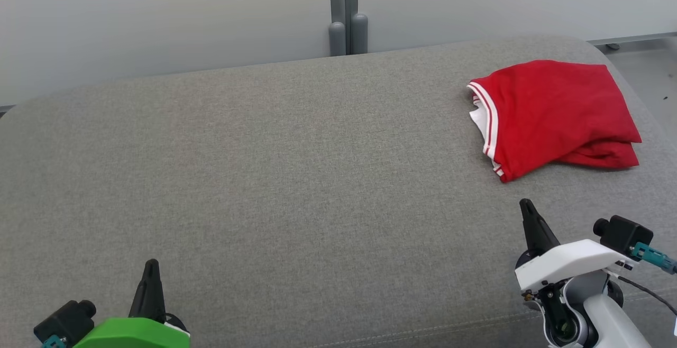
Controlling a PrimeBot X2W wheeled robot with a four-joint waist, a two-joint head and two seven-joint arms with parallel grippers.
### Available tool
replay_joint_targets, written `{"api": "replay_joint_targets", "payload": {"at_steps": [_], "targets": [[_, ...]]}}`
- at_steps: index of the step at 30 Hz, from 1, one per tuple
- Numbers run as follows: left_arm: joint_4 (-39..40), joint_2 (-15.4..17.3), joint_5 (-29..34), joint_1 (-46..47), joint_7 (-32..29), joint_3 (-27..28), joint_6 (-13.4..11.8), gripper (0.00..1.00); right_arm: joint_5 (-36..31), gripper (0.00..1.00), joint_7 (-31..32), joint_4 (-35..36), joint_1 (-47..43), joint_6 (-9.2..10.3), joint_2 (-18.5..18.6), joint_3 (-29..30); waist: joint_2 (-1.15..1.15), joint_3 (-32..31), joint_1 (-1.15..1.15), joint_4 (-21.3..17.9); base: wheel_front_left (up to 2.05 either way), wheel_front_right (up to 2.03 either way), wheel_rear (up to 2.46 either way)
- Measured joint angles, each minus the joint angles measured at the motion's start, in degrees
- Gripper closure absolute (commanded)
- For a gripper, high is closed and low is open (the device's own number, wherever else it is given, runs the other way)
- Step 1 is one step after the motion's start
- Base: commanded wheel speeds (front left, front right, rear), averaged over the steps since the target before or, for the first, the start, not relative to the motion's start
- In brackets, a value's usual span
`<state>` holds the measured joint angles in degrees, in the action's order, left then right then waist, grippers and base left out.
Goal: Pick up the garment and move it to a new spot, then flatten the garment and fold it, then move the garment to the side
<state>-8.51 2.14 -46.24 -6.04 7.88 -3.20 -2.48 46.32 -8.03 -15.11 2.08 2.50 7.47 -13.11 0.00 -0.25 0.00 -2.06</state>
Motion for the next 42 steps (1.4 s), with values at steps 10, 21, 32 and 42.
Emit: {"api": "replay_joint_targets", "payload": {"at_steps": [10, 21, 32, 42], "targets": [[-0.8, 0.3, -7.2, 1.2, -1.9, 0.9, 1.0, 1.0, 7.2, 1.0, 1.8, 0.0, 0.0, -1.45, -0.4, 2.7, 0.0, 0.1, 0.0, 0.3, 0.0, 0.0, 0.0], [-2.0, 0.5, -14.4, 2.3, -3.8, 1.5, 2.6, 1.0, 14.3, 1.0, 3.8, 0.0, 0.1, -2.59, -0.9, 5.5, 0.0, 0.1, 0.0, 0.6, 0.0, 0.0, 0.0], [-3.0, 0.6, -22.2, 3.8, -5.5, 2.4, 4.1, 1.0, 22.1, 1.0, 5.8, -0.1, 0.2, -4.2, -1.6, 8.5, 0.0, 0.2, 0.0, 1.0, 0.0, 0.0, 0.0], [-4.1, 0.8, -29.3, 5.2, -7.4, 3.1, 5.5, 1.0, 29.3, 1.0, 7.7, -0.2, 0.4, -5.53, -2.1, 11.2, 0.0, 0.3, 0.0, 1.3, 0.0, 0.0, 0.0]]}}
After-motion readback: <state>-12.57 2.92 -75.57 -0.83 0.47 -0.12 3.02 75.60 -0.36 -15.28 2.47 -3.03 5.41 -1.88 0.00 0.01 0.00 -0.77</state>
